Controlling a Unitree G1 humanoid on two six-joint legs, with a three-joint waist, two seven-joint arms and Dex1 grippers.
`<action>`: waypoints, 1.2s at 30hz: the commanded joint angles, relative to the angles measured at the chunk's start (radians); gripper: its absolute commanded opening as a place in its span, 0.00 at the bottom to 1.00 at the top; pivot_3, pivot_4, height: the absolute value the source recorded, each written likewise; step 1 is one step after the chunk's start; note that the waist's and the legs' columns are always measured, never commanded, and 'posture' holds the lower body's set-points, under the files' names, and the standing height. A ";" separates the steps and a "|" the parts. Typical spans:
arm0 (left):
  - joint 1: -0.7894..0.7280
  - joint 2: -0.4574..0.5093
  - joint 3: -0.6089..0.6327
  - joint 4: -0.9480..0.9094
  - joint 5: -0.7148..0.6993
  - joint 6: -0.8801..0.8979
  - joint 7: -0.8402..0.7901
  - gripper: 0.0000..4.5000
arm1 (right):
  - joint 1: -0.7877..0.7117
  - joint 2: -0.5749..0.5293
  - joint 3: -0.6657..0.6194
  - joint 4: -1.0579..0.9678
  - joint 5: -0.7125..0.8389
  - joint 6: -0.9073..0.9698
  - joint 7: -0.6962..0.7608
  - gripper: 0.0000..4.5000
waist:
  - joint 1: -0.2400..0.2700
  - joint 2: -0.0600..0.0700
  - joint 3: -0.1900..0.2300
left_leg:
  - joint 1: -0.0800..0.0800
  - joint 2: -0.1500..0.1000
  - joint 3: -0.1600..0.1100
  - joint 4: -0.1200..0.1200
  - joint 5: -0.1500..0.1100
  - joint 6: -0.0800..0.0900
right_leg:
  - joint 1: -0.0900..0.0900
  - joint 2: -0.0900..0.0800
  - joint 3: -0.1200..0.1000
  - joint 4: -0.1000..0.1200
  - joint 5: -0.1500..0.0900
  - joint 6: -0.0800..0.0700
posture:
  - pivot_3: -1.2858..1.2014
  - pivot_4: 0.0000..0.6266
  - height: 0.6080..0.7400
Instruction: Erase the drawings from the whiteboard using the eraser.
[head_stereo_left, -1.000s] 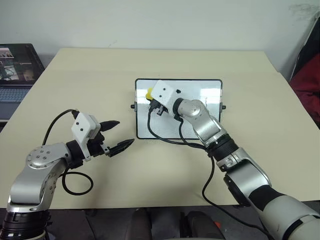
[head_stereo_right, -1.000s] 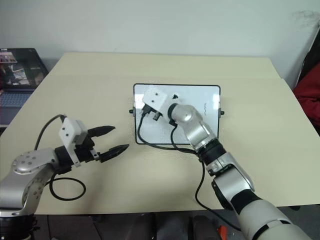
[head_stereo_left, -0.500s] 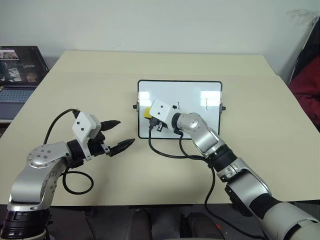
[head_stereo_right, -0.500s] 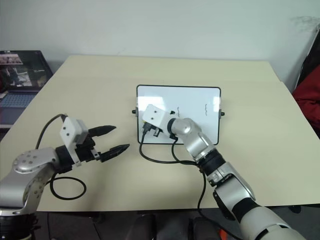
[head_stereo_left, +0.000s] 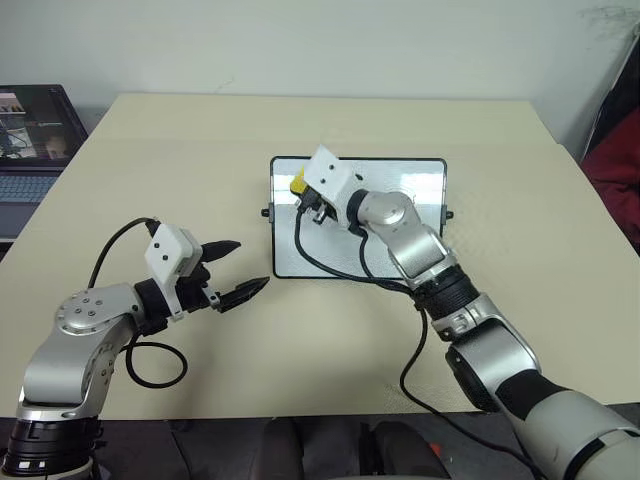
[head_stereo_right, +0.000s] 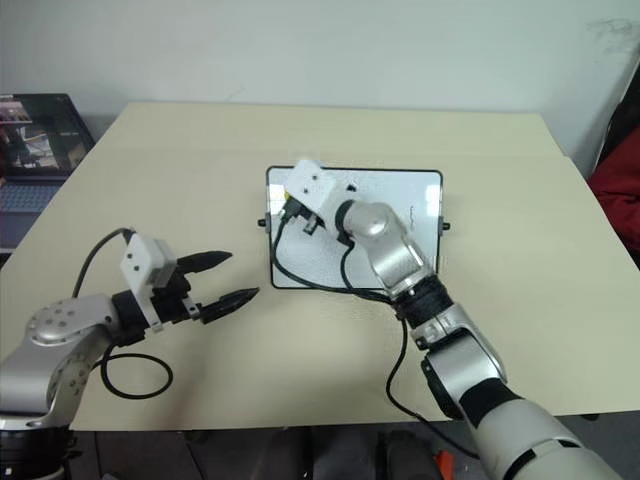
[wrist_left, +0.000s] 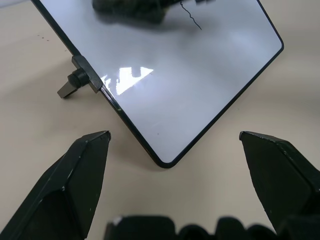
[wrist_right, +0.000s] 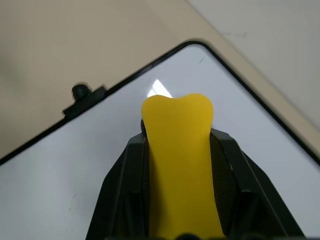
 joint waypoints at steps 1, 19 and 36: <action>-0.010 0.008 0.002 -0.028 -0.013 -0.006 -0.010 1.00 | 0.048 0.004 0.044 0.001 -0.020 -0.032 0.014 0.28 | 0.000 0.000 0.000 | 0.000 0.000 0.000 0.000 0.000 0.000 | 0.000 0.000 0.000 0.000 0.000 0.000 | 0.52 0.24 1.00; -0.051 -0.027 0.008 -0.057 -0.099 0.016 -0.037 1.00 | 0.177 -0.062 -0.159 -0.514 0.163 0.201 0.034 0.28 | 0.005 0.000 0.000 | 0.000 0.000 -0.001 0.000 0.001 0.000 | 0.002 0.000 -0.003 0.000 0.000 0.000 | 0.52 0.24 1.00; -0.180 -0.016 -0.125 0.066 -0.004 -0.024 -0.070 1.00 | 0.299 -0.208 -0.170 -0.692 0.115 0.280 -0.094 0.28 | 0.000 0.000 0.001 | 0.000 -0.001 0.003 0.000 0.001 0.000 | 0.001 0.001 -0.001 0.000 0.000 0.000 | 0.52 0.24 1.00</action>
